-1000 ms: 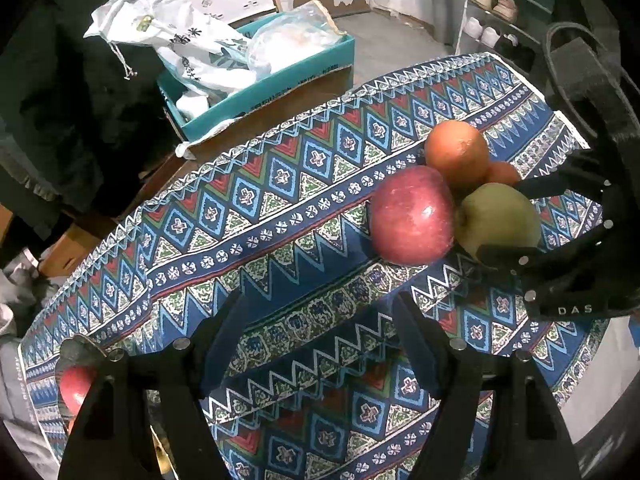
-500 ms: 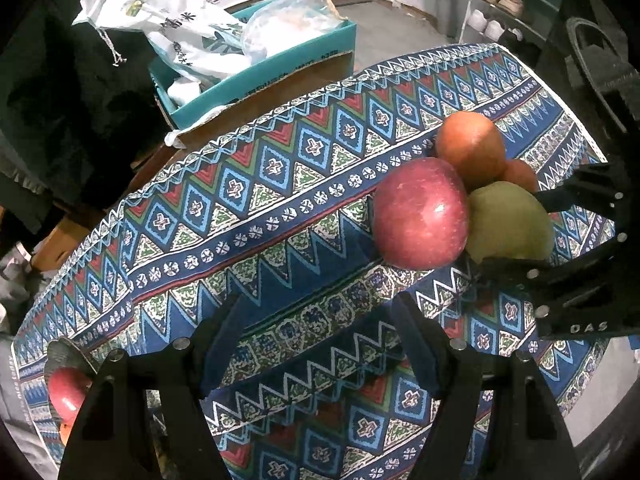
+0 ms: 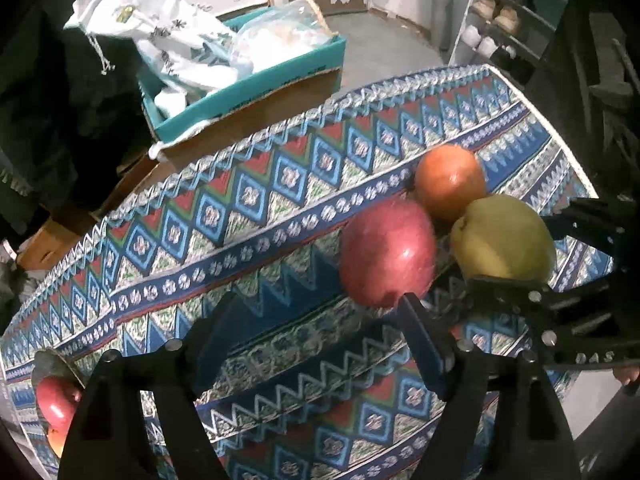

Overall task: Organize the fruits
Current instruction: 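Grasp a red apple with the left tool while the right tool grasps a green pear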

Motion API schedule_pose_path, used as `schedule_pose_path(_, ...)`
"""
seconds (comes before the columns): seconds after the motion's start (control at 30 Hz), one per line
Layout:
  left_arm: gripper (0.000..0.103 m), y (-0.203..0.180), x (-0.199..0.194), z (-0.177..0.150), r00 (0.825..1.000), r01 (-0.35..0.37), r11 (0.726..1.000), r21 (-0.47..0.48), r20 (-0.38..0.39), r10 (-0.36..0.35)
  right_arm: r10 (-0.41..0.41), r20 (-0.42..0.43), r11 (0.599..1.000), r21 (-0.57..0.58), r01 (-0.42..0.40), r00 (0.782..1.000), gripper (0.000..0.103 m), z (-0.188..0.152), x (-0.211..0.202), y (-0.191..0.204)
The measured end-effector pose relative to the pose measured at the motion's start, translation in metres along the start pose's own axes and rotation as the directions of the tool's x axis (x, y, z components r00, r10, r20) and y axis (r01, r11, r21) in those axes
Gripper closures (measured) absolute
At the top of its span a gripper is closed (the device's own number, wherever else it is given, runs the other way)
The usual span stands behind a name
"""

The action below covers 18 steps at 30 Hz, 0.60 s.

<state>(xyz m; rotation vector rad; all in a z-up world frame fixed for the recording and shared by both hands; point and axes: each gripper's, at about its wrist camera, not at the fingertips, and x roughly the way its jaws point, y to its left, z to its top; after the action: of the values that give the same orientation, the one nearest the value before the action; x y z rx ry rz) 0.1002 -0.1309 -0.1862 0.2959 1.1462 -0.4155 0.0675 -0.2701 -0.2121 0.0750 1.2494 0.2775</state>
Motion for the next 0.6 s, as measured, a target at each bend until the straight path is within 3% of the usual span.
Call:
schedule_pose_path(0.27, 0.022, -0.016, 0.007, 0.017, 0.999, 0.050, 0.998, -0.026, 0.002, -0.050, -0.052, 0.051, 0.998, 0.031, 0.051, 0.997, 0.032, -0.001, -0.030, -0.020)
schedule_pose_path(0.6, 0.022, -0.032, 0.037, 0.026, 0.998, 0.040, 0.999, -0.004, -0.042, -0.040, -0.081, 0.073, 0.991, 0.112, 0.073, 0.994, 0.032, -0.008, -0.041, -0.053)
